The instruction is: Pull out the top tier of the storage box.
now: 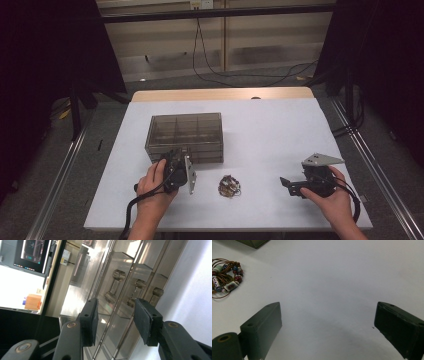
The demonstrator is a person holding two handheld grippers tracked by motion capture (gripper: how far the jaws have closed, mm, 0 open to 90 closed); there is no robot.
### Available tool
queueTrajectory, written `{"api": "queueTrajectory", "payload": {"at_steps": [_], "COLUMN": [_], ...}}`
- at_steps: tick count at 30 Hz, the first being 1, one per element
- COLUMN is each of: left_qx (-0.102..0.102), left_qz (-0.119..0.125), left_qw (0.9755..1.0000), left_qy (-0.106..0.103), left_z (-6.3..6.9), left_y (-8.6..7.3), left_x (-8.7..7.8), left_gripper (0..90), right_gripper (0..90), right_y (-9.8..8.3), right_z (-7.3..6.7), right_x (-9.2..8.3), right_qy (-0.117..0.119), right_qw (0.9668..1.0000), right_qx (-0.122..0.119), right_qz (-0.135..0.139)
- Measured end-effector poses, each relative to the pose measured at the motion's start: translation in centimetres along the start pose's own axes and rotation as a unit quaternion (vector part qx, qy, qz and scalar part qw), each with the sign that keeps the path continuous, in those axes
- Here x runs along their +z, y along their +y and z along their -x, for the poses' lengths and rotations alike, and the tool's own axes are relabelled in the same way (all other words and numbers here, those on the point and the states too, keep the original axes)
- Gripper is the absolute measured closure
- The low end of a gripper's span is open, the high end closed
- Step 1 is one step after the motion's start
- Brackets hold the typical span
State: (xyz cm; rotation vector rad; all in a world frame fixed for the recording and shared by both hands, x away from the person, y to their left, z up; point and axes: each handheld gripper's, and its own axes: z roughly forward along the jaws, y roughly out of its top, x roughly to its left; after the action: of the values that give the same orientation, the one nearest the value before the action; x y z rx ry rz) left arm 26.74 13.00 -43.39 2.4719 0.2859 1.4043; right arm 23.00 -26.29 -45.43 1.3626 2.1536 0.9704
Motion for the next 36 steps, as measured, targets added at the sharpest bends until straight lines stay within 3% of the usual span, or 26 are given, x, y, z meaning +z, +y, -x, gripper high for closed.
{"api": "queueTrajectory", "payload": {"at_steps": [3,6,10,11,19,22,24,25,26,27,30,33,36], "left_qx": [0.002,0.016,0.02,0.035,0.054,0.075,0.073,0.085,0.079,0.095,0.084,0.1,0.101], "left_qz": [0.006,-0.003,-0.006,-0.01,-0.009,-0.013,-0.011,-0.013,-0.014,-0.012,-0.015,-0.013,-0.011], "left_qw": [1.0,0.9997,0.9993,0.9988,0.9971,0.9954,0.996,0.9951,0.9957,0.9942,0.9952,0.9936,0.9937], "left_qy": [0.006,0.017,0.032,0.033,0.053,0.058,0.051,0.05,0.046,0.05,0.048,0.051,0.048], "left_z": [0.2,0.2,0.3,0.3,0.6,0.6,1.0,0.9,1.1,0.9,1.0,0.9,0.9], "left_y": [0.1,0.2,0.2,0.3,0.3,0.5,0.6,0.8,0.7,0.8,0.7,0.8,0.8], "left_x": [0.2,0.4,0.7,0.8,0.8,0.9,1.2,1.4,1.5,1.5,1.4,1.4,1.4], "left_gripper": [56.3,57.6,59.1,61.2,68.3,69.1,72.7,74.4,75.5,76.2,78.1,78.8,79.1], "right_gripper": [7.4,7.6,7.7,7.7,7.7,7.7,7.8,7.7,7.8,7.8,7.8,7.8,7.8], "right_y": [0.0,0.0,0.0,0.0,0.0,0.0,0.0,0.0,0.0,0.0,-0.1,-0.1,-0.1], "right_z": [0.0,-0.1,-0.1,-0.1,-0.1,-0.1,-0.1,-0.1,-0.1,-0.1,-0.1,-0.1,-0.2], "right_x": [0.0,0.0,0.1,0.1,0.1,0.1,0.1,0.1,0.1,0.1,0.1,0.2,0.1], "right_qy": [0.0,0.001,0.002,0.002,0.003,0.004,0.004,0.004,0.004,0.004,0.003,0.003,0.003], "right_qw": [1.0,1.0,1.0,1.0,1.0,1.0,1.0,1.0,1.0,1.0,1.0,1.0,1.0], "right_qx": [0.001,0.001,-0.002,-0.002,0.001,0.001,0.001,0.0,0.0,-0.001,0.0,-0.002,0.0], "right_qz": [-0.001,-0.003,-0.004,-0.006,-0.006,-0.005,-0.005,-0.005,-0.004,-0.005,-0.006,-0.005,-0.005]}}
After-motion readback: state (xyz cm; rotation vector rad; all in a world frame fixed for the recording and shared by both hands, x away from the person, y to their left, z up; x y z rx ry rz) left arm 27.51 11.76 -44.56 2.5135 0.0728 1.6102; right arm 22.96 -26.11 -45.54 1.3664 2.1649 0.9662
